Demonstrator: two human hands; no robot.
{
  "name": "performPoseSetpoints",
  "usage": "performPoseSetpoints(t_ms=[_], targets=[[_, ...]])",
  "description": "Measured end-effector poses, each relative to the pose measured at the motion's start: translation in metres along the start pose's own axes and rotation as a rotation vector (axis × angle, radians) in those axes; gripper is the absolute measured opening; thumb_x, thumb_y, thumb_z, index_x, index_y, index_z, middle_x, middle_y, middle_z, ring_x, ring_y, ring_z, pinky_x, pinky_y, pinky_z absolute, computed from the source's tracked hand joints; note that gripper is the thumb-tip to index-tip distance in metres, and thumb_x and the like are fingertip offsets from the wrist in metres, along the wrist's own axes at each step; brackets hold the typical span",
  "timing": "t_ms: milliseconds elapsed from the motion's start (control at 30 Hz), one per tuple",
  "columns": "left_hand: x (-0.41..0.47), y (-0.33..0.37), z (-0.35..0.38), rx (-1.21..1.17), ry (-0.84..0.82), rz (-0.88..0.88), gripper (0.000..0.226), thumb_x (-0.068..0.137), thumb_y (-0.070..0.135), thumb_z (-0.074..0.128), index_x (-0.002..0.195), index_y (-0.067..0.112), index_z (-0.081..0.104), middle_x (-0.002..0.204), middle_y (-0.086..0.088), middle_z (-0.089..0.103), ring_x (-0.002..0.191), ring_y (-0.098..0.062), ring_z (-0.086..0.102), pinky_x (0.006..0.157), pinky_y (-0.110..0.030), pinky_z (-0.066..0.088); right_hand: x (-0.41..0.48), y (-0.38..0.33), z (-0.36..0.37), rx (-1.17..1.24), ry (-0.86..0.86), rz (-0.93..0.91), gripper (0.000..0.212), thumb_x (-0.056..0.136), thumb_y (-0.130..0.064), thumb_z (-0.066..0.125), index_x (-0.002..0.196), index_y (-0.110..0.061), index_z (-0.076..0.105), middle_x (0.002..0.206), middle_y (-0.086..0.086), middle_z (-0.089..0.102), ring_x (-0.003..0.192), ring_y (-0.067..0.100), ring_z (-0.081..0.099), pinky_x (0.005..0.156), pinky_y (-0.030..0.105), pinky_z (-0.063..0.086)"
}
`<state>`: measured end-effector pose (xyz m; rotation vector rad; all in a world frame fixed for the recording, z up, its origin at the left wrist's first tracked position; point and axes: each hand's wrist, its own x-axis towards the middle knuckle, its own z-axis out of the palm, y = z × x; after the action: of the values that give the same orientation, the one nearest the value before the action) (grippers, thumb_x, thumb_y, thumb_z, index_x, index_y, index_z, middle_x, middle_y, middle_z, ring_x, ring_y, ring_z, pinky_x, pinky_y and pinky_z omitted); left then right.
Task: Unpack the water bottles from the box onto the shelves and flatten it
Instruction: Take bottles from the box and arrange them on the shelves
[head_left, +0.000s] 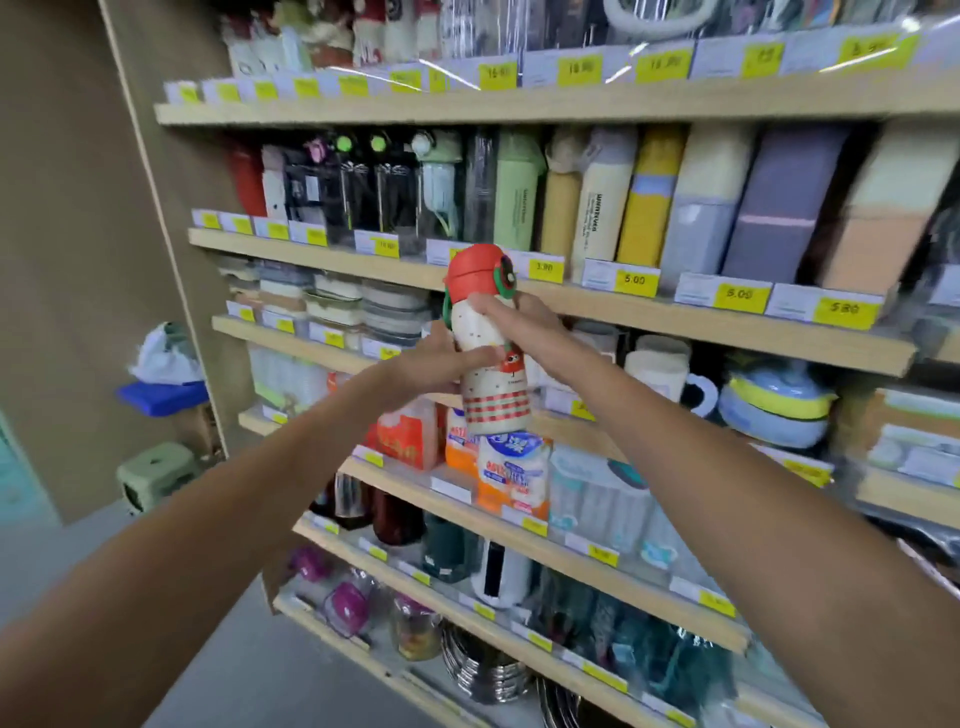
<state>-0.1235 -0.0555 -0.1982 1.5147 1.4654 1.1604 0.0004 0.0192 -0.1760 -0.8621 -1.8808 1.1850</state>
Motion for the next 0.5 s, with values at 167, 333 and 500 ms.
performPoseSetpoints(t_ms=[167,333,500], targets=[[0.057,-0.006,-0.079,-0.007,0.078,0.035,0.055,0.082,0.033,0.071,0.127,0.017,0.044,0.116,-0.003,0.067,0.101,-0.018,0.067,0.083,-0.037,0.057,0.08,-0.025,0.042,-0.016,0.054,-0.105,0.021,0.084,-0.048,0.063,0.083,-0.028,0.063,0.068,-0.019,0.068,0.063,-0.006,0.064,0.053,0.011,0.045],[0.094,-0.001,-0.145,0.007,0.159,0.146,0.085,0.061,0.055,0.072,0.13,0.021,0.036,0.117,0.0,0.064,0.1,-0.015,0.067,0.082,-0.04,0.057,0.142,-0.061,0.075,-0.01,0.038,-0.165,0.031,0.087,-0.05,0.06,0.103,-0.024,0.061,0.094,-0.006,0.07,0.084,0.009,0.069,0.072,0.024,0.054],[0.134,0.007,-0.201,-0.091,0.194,0.276,0.085,0.062,0.052,0.07,0.133,0.023,0.035,0.119,-0.001,0.062,0.102,-0.013,0.066,0.083,-0.038,0.057,0.188,-0.099,0.093,-0.053,0.029,-0.256,0.03,0.093,-0.039,0.056,0.116,-0.018,0.056,0.105,-0.004,0.067,0.087,0.002,0.066,0.073,0.015,0.051]])
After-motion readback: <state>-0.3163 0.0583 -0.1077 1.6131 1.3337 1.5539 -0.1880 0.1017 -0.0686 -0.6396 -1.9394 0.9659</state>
